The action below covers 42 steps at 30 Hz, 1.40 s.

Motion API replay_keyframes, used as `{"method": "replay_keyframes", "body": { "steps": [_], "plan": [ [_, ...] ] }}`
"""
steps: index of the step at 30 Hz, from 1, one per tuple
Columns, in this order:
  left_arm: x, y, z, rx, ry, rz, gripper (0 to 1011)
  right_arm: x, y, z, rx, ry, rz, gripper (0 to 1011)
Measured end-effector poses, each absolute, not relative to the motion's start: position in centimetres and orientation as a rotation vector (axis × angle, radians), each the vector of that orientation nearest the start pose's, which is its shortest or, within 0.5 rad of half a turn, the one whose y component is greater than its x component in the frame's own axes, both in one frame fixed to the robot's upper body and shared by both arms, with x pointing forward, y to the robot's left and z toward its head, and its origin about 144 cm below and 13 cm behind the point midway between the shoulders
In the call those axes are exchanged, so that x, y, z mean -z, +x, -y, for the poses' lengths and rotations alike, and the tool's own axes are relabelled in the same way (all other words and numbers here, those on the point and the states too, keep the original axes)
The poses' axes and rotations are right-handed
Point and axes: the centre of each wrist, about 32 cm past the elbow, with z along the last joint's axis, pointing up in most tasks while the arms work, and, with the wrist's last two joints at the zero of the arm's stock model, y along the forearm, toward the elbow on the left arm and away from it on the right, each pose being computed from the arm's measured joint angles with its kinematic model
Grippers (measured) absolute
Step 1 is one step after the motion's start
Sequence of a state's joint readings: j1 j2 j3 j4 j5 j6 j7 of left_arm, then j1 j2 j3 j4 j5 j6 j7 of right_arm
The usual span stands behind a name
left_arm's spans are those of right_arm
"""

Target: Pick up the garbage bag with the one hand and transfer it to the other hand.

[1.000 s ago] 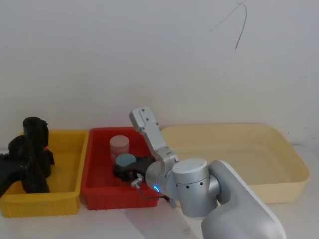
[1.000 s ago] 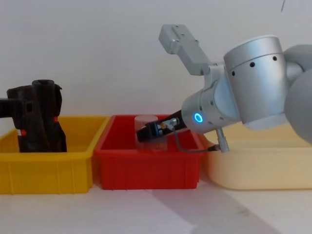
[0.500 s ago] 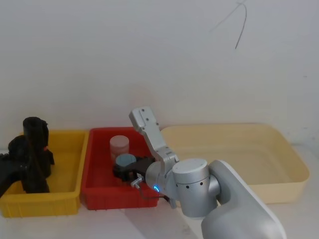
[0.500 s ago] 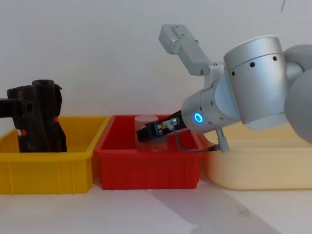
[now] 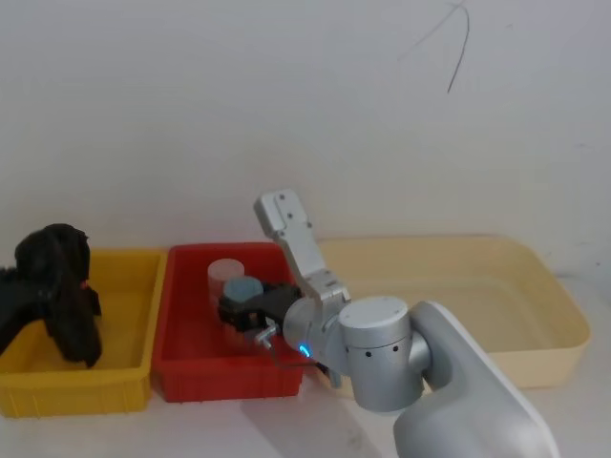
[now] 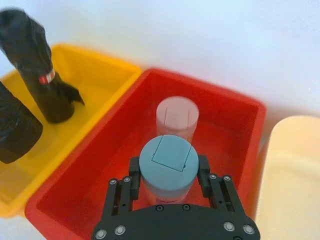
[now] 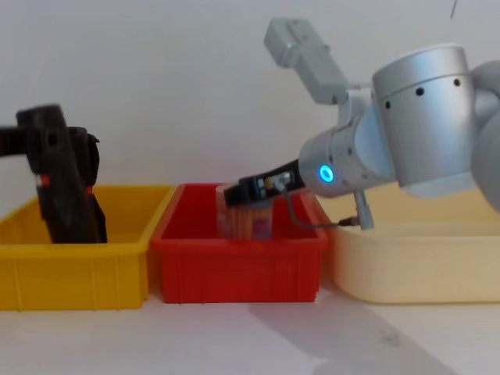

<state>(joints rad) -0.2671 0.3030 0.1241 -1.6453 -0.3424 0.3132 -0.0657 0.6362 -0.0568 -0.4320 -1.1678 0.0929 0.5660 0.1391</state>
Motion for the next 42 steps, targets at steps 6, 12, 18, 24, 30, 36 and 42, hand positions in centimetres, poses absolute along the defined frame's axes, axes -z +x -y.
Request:
{"method": "replay_keyframes", "body": {
  "steps": [6,12,18,24,30,36,42],
  "plan": [
    [-127.5,52.0,-26.6,-1.327,-0.034,0.026,345,-127.8,59.4,8.5,1.050,-0.309,-0.098,661],
    [-129.3,52.4,-26.0,-1.286,-0.072,0.071,345,-129.5,59.1,9.3,1.057,-0.239,-0.064,661],
    [-130.9,52.9,-25.4,-1.246,-0.095,0.114,345,-131.0,58.9,10.3,1.086,-0.189,-0.018,661],
    [-132.1,53.8,-24.9,-1.198,-0.104,0.147,345,-132.0,58.8,11.1,1.138,-0.173,0.029,661],
    [-133.0,55.0,-24.2,-1.134,-0.107,0.169,345,-132.6,58.8,12.4,1.213,-0.172,0.069,661],
    [-133.7,56.5,-23.2,-1.056,-0.109,0.175,345,-132.8,58.8,13.8,1.296,-0.183,0.092,661],
    [-134.2,58.0,-22.0,-0.970,-0.106,0.171,345,-132.5,58.7,15.5,1.384,-0.203,0.097,661]
  ]
}}
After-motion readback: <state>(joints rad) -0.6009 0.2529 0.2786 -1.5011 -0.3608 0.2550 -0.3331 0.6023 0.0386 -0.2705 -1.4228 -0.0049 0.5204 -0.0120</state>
